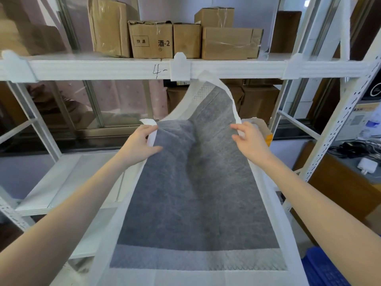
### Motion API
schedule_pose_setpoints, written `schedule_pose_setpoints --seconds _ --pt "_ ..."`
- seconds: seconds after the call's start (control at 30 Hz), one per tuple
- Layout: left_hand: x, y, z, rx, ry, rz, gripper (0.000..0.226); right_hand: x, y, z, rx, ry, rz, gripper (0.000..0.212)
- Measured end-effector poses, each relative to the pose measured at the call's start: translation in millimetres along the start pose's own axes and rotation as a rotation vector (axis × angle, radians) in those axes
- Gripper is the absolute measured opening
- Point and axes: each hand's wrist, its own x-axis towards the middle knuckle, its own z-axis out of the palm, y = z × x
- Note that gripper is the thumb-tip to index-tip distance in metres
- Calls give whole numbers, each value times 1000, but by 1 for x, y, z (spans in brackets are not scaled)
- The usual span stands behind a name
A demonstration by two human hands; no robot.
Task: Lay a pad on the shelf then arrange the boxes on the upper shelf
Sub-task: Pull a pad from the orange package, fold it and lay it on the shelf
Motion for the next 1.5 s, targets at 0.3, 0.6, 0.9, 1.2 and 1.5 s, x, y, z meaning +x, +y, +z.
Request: schedule_pose_setpoints --seconds 0.3,0.6,0.9,1.2,1.5 --pt "1 -8 1 73 109 -35 22 -3 3 -4 -65 -90 -15 25" --pt "-3 -41 -14 22 267 -70 20 2 14 -10 -54 -26 119 20" --pt "-5 -65 -27 -59 333 -137 18 10 26 -11 35 -78 171 27" --pt "-4 -75 -39 -78 375 -185 23 16 19 -13 68 9 89 24" --pt "-1 -90 -55 43 401 -96 20 18 36 -22 -172 69 101 22"
